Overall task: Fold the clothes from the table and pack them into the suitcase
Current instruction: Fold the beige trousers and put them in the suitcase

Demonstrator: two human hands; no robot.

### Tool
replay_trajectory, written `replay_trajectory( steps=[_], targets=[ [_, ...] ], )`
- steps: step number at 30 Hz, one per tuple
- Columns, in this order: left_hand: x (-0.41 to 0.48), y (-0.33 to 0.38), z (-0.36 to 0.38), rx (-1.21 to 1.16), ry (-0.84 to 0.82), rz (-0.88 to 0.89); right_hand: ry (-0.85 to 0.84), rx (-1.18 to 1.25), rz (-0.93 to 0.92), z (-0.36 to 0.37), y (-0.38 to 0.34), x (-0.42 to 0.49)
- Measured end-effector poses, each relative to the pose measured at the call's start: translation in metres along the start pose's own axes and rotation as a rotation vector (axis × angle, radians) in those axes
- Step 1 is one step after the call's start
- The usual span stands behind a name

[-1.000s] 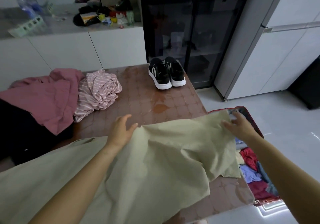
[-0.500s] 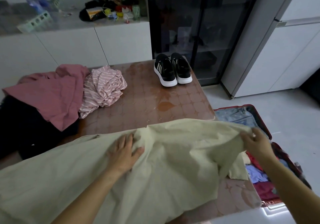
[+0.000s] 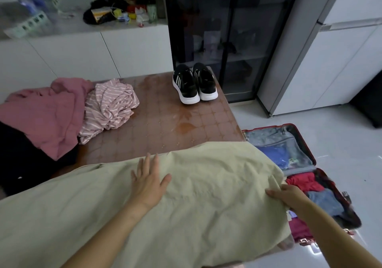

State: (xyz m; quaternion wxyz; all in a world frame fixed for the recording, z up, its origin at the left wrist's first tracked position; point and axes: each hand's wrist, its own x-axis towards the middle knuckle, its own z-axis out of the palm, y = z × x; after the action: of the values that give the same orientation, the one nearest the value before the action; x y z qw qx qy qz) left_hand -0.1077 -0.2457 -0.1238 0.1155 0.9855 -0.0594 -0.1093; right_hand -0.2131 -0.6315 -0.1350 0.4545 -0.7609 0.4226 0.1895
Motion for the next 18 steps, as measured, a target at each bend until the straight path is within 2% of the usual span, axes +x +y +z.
replay_trajectory(
  steps=[5,8,10,13,15,18],
  targets=[
    [-0.006,0.063,-0.008,-0.027,-0.014,0.17,0.11,0.057,-0.154,0.002,-0.016,0.003],
    [-0.013,0.097,-0.005,-0.114,-0.049,0.272,0.219,-0.068,-0.337,0.002,-0.025,-0.007],
    [-0.02,0.12,-0.001,-0.328,-0.079,0.3,0.256,-0.223,-0.533,0.005,-0.038,-0.021],
    [-0.024,0.154,-0.001,-0.8,-0.212,0.105,0.264,-0.314,-0.922,0.021,-0.061,-0.043],
    [-0.02,0.169,-0.003,-0.983,-0.21,-0.032,0.199,-0.411,-1.093,0.035,-0.068,-0.051],
    [-0.015,0.176,-0.005,-1.125,-0.174,-0.139,-0.14,-0.634,-1.008,0.056,-0.068,-0.055]
  ],
)
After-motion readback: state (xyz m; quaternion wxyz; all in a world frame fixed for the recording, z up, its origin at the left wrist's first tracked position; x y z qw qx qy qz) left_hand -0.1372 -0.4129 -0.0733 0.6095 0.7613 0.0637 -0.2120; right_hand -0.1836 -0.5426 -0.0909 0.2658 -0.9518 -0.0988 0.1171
